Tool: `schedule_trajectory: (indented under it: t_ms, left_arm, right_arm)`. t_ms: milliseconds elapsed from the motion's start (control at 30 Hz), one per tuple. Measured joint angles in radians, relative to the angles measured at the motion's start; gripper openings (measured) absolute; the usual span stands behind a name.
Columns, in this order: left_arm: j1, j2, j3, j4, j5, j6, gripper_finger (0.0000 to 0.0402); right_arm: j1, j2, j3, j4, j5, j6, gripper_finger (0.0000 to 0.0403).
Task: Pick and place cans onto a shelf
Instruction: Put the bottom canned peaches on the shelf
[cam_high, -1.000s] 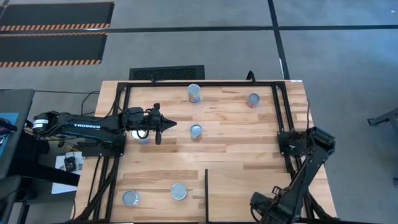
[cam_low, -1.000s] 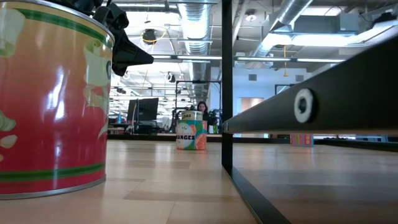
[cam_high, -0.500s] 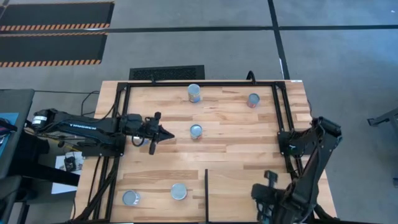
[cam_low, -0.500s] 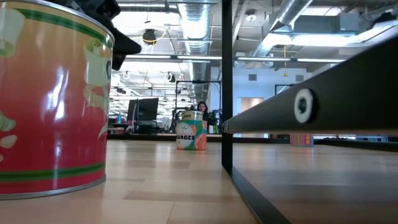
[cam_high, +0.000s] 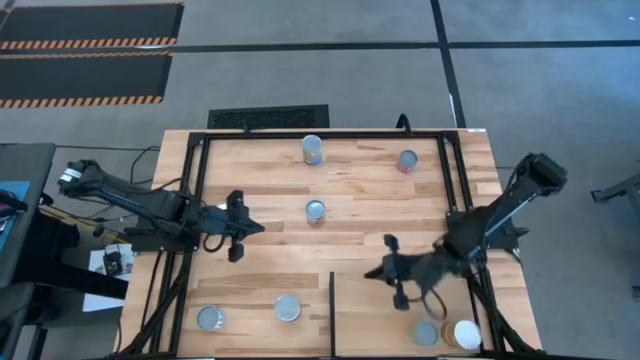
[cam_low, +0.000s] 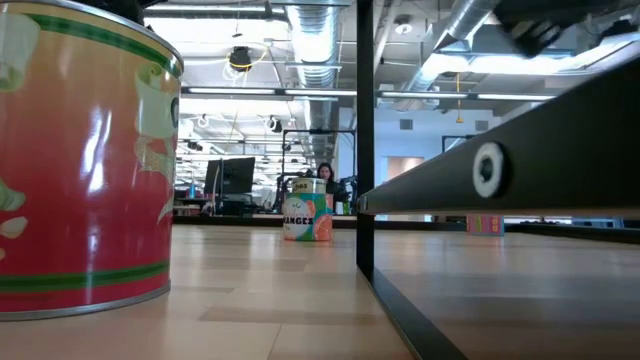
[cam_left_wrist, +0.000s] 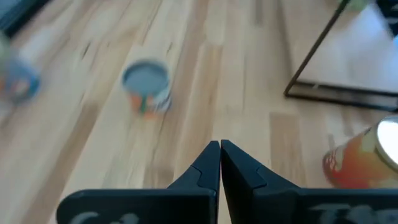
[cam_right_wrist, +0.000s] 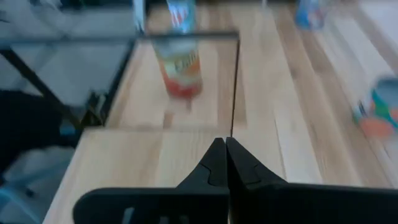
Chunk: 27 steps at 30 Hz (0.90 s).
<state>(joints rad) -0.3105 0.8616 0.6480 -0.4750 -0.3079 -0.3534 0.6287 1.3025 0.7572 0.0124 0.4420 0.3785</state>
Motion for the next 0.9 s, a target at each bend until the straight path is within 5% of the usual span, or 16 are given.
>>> schedule_trajectory:
  t_ms: [167, 467, 700, 900]
  left_arm:
    - [-0.042, 0.006, 0.065, -0.279, -0.059, -0.237, 0.0]
    - [-0.051, 0.111, 0.123, -0.64, -0.093, -0.458, 0.0066]
    - [-0.051, 0.223, 0.125, -0.748, -0.128, -0.514, 0.0131]
    - [-0.043, 0.288, 0.094, -0.748, -0.147, -0.512, 0.0128]
  right_arm:
    - [-0.151, -0.028, -0.156, 0.309, -0.152, -0.152, 0.0001]
    - [-0.253, 0.0, -0.176, 0.349, -0.248, -0.231, 0.0002]
    - [-0.258, 0.026, -0.174, 0.377, -0.259, -0.232, 0.0003]
    - [-0.255, 0.027, -0.175, 0.372, -0.259, -0.23, 0.0005]
